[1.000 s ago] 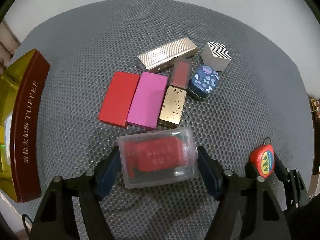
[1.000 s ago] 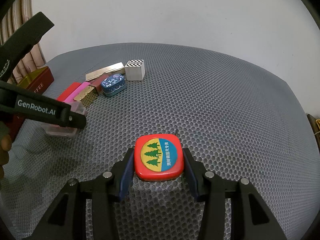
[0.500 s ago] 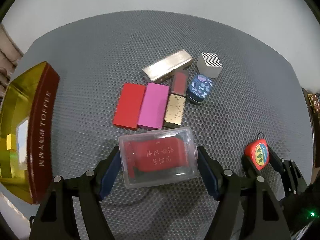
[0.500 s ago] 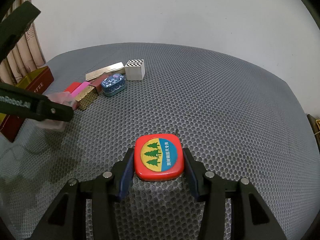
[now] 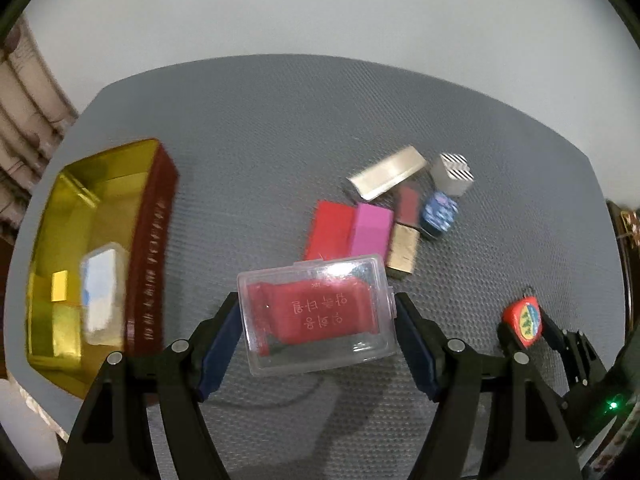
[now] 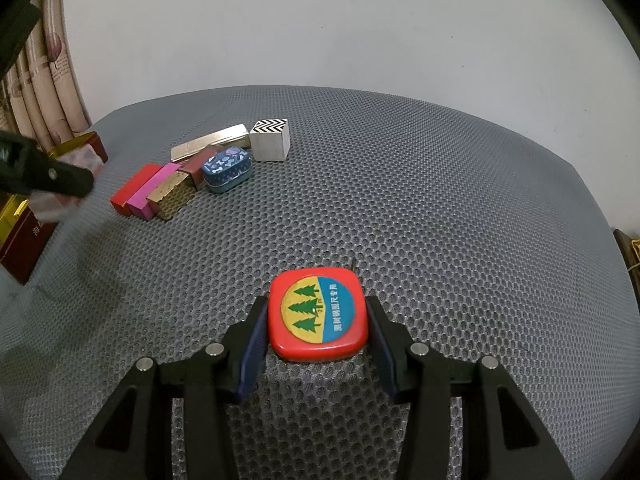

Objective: Organize rigid objects
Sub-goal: 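Carry the clear red-item box into the tin with the left gripper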

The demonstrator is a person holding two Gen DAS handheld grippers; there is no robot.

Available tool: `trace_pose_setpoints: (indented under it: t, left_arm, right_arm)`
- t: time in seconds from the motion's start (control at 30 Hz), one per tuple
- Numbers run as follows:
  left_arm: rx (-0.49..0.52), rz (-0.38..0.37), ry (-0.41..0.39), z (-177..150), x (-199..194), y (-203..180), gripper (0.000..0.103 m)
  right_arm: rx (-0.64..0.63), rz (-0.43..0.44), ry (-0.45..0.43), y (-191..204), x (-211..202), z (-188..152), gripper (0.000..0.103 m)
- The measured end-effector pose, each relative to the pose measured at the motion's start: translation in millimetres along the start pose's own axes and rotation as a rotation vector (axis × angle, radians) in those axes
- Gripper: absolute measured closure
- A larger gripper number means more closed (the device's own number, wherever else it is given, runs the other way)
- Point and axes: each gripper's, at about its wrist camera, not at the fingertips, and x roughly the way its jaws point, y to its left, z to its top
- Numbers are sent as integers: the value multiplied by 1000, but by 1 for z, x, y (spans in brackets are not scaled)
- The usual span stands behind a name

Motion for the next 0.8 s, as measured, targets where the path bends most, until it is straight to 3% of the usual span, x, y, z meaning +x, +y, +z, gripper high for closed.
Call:
trace_pose_setpoints:
  t: [0.27, 0.37, 0.43, 0.8]
  left_arm:
    - [-56, 57, -29, -9, -21, 26, 33]
    - [-71, 75, -37, -13, -31, 14, 33]
    - [-78, 82, -41, 6, -13, 67, 33]
    - [-152, 153, -62, 27, -24, 126, 33]
  right_arm:
    - [-1, -2, 0, 0, 0, 0, 55]
    - [-1, -2, 0, 0, 0, 0, 55]
    - [-1, -3, 0, 0, 0, 0, 55]
    - [0, -4, 0, 0, 0, 0, 55]
